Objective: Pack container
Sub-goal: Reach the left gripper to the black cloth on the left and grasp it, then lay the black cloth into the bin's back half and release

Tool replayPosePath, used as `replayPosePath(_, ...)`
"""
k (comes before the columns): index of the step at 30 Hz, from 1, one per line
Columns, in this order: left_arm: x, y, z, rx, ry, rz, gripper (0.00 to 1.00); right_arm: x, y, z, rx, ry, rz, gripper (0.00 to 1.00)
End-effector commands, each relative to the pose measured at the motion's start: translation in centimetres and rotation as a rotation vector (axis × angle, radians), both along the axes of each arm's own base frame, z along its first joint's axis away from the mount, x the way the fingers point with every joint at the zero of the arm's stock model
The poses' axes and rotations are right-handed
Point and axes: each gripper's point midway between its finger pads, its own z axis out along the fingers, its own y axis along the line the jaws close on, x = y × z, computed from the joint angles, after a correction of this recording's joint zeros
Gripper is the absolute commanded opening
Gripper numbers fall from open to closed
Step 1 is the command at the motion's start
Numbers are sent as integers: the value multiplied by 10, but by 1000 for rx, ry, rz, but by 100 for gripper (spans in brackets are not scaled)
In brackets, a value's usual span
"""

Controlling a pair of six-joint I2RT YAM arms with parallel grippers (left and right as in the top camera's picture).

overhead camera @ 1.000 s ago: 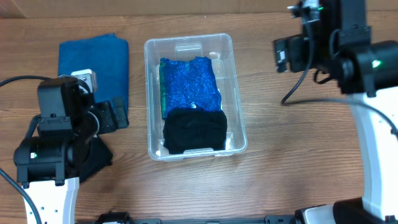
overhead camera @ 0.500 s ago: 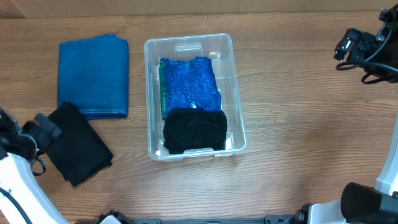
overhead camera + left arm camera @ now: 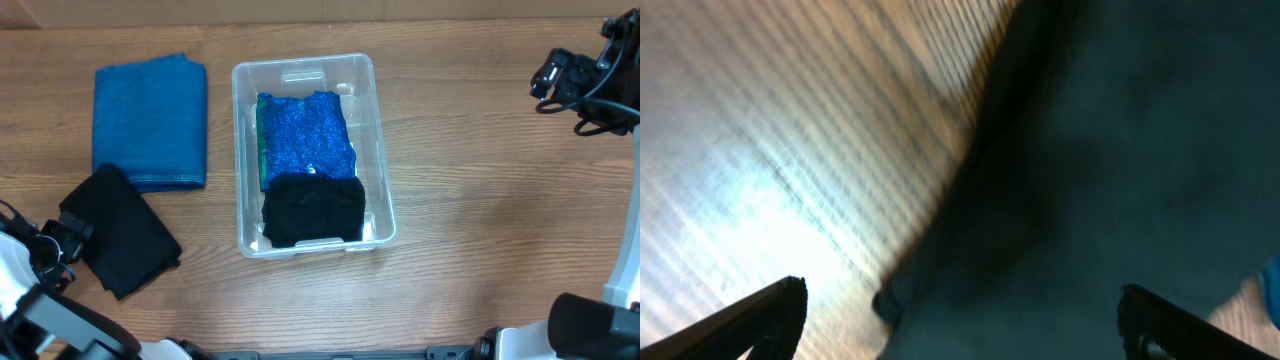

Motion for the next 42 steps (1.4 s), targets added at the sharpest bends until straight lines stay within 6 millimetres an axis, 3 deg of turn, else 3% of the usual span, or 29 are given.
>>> replayPosePath(1,7,-6,-22,-70,-14,-75,100,0,1,4,2,-19,-2,100)
replayPosePath(8,31,-27,-47,-224,-128,-171,98,0,1,4,2,-19,-2,100)
replayPosePath(11,39,-36,-45,-266,-180,-208,80,0,1,4,2,-19,-2,100)
replayPosePath(16,49,-49,-32,-316,-242,-225,21,0,1,4,3,-19,-2,100)
replayPosePath(18,51,-51,-24,-320,-257,-227,6,0,1,4,3,-19,-2,100)
replayPosePath(19,53,-53,-18,-322,-273,-230,4,0,1,4,2,-19,-2,100)
replayPosePath(22,59,-60,11,-309,-329,-248,4,0,1,4,2,-19,-2,100)
replayPosePath(27,78,-94,104,-207,-495,-377,4,0,0,5,1,-22,-2,100)
replayPosePath(30,93,-129,169,-118,-628,-509,4,0,0,5,1,-22,-2,100)
replayPosePath(34,113,-187,241,4,-788,-715,4,0,0,5,1,-22,-2,100)
replayPosePath(37,132,-236,268,29,-858,-796,4,0,0,5,0,-22,-1,100)
replayPosePath(42,160,-312,264,94,-870,-949,4,0,0,5,-1,-22,1,100)
